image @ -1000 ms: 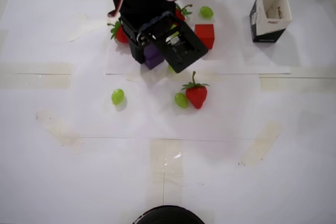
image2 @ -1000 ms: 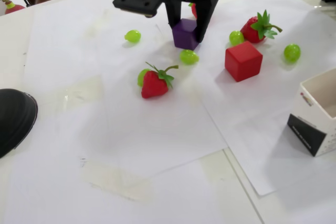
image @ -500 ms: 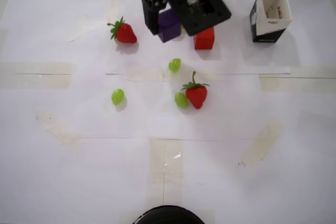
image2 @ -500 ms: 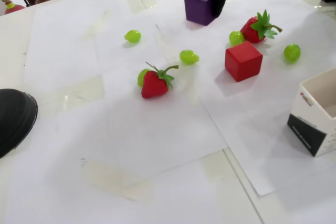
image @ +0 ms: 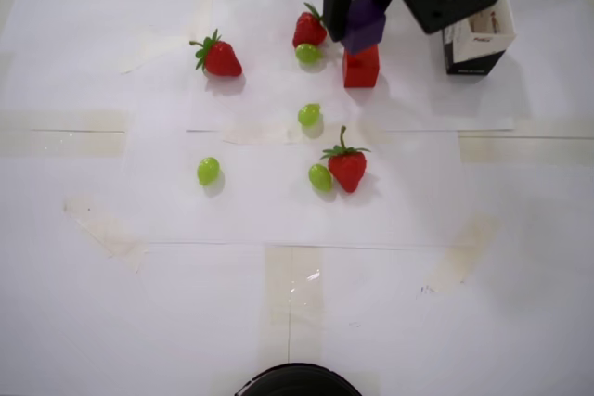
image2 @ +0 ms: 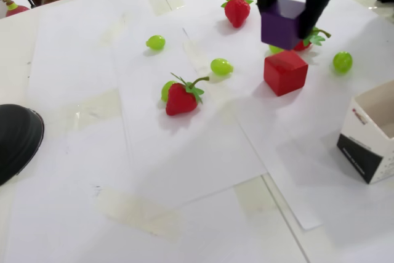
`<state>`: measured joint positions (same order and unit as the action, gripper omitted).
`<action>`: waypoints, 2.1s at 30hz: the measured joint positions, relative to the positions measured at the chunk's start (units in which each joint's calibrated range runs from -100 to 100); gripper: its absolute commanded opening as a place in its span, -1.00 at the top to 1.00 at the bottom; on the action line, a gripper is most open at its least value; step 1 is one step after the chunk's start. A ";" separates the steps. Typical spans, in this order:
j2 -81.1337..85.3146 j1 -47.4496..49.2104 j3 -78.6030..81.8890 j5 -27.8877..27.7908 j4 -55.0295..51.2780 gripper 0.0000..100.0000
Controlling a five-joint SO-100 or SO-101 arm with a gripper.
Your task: Put the purple cube on top of the red cube
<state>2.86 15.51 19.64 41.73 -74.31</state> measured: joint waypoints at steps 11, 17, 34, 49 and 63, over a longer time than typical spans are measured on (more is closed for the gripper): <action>0.00 0.82 4.43 0.68 4.51 0.89; 0.00 0.97 5.34 0.68 7.19 0.88; 0.00 1.65 7.60 0.73 9.33 0.88; -0.55 0.82 7.60 0.29 9.64 0.67; -0.73 1.57 7.96 1.90 9.64 0.23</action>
<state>2.14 17.08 27.60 43.64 -64.66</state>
